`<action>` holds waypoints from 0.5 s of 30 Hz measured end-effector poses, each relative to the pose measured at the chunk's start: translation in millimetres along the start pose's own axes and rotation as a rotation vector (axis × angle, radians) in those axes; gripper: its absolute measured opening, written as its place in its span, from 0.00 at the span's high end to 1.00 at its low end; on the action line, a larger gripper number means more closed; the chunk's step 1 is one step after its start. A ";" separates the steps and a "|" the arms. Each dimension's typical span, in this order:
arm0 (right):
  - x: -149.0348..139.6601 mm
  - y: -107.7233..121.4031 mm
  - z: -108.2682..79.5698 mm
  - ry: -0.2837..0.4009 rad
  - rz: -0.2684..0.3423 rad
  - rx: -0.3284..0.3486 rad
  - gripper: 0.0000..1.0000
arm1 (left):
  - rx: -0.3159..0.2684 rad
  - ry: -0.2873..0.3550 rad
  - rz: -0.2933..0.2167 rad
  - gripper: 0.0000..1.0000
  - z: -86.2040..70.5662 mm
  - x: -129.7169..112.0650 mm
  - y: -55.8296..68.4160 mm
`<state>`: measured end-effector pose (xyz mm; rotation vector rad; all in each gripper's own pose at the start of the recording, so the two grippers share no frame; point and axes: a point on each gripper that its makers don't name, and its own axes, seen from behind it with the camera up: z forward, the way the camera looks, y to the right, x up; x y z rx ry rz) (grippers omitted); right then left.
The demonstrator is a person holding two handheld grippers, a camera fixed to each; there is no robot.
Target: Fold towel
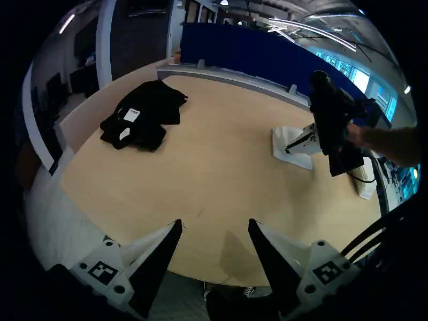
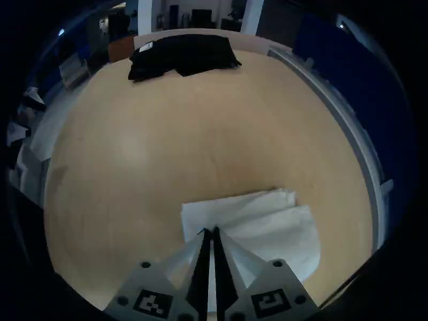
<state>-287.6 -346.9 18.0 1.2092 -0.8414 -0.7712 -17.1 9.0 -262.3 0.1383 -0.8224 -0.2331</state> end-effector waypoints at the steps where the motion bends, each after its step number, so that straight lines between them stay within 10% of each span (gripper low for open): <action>1: -0.3 -0.1 0.4 0.000 0.001 0.001 0.96 | 0.001 -0.001 -0.001 0.08 0.3 -0.3 -0.1; 15: 2.5 6.3 -6.6 0.023 -0.004 -0.013 0.85 | -0.002 -0.002 0.008 0.08 4.4 1.3 1.8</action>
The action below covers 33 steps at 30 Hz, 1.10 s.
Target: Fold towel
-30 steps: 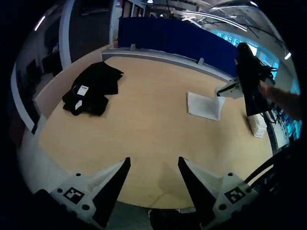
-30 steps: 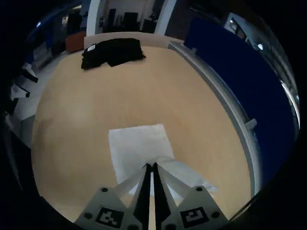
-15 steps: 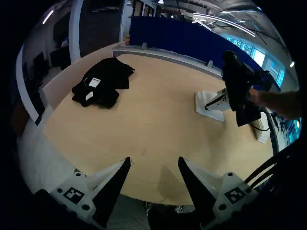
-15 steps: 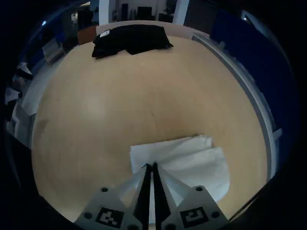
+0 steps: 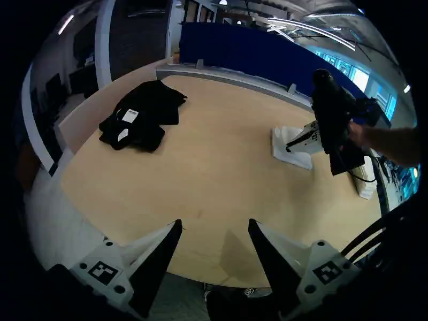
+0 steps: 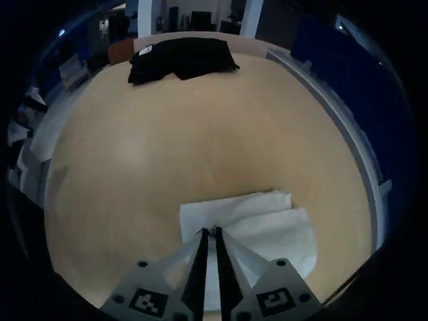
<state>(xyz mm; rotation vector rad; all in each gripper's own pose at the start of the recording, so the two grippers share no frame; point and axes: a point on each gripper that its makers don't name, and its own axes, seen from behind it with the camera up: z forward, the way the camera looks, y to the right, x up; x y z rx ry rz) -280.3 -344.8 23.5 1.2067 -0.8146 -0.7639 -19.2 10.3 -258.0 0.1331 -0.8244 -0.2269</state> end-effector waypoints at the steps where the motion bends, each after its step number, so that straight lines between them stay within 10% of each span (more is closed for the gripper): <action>1: 0.6 1.0 -0.5 0.003 -0.001 -0.005 0.81 | 0.000 0.000 0.000 0.08 -0.1 0.0 0.2; 8: 3.9 2.1 -3.8 0.027 0.004 -0.006 0.40 | -0.001 -0.001 -0.002 0.08 -0.2 0.6 1.5; 33: -60.7 -4.0 -42.1 0.015 0.143 -0.068 0.38 | -0.026 0.005 0.038 0.08 10.6 14.7 7.3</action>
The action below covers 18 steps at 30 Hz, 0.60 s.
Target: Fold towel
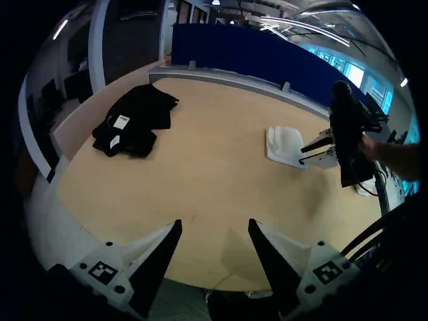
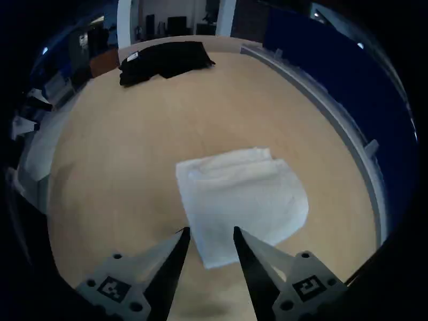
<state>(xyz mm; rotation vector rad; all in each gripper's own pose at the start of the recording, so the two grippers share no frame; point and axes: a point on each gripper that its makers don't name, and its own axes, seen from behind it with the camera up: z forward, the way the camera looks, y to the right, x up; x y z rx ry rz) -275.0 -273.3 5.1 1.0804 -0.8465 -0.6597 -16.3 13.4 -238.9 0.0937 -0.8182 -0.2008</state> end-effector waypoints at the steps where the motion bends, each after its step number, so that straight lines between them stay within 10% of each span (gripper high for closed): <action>1: -4.3 -0.3 -2.1 -0.001 0.008 -0.004 0.38 | -0.001 0.000 0.003 0.08 0.4 0.6 0.5; 18: -34.4 -4.1 -11.1 -0.023 0.087 -0.014 0.37 | -0.017 0.002 0.021 0.08 2.3 6.2 8.6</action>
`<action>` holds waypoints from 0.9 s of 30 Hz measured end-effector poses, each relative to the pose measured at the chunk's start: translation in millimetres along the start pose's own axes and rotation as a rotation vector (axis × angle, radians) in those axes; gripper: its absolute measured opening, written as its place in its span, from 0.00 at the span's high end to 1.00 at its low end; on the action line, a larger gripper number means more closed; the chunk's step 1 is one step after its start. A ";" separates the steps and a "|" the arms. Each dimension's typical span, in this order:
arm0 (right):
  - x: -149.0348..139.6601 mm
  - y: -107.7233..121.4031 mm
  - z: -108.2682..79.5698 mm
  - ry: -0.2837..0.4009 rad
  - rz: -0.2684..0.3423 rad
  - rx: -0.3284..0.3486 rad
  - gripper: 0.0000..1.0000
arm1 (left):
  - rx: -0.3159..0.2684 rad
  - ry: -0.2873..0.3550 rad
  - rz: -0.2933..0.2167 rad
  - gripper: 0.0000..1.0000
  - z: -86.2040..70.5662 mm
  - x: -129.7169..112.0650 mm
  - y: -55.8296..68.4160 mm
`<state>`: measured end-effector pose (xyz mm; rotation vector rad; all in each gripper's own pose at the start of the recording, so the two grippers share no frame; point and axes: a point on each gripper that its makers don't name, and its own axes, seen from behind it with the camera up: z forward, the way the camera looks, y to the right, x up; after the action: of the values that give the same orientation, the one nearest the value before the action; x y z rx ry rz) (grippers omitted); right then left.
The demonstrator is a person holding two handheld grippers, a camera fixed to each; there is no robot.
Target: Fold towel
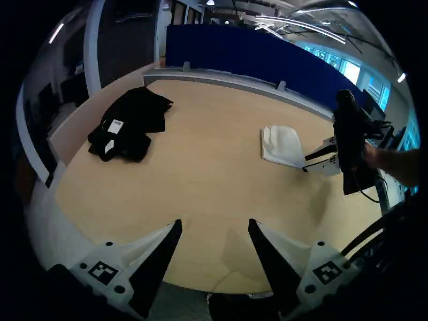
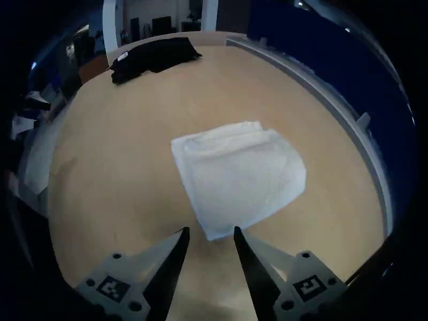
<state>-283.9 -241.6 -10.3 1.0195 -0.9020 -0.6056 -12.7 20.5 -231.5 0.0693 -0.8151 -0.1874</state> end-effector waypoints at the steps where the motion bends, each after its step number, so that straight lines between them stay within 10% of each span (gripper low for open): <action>1: -0.8 -0.7 0.6 -0.002 0.002 0.001 0.37 | 0.000 0.000 -0.002 0.08 0.0 0.1 -0.2; 27: -10.9 1.5 12.2 -0.016 0.050 -0.025 0.87 | 0.000 0.001 -0.002 0.08 3.8 0.6 -3.6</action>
<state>-299.9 -238.0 -9.9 0.9683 -0.9294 -0.5828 -15.5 16.9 -229.0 0.0704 -0.8136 -0.1895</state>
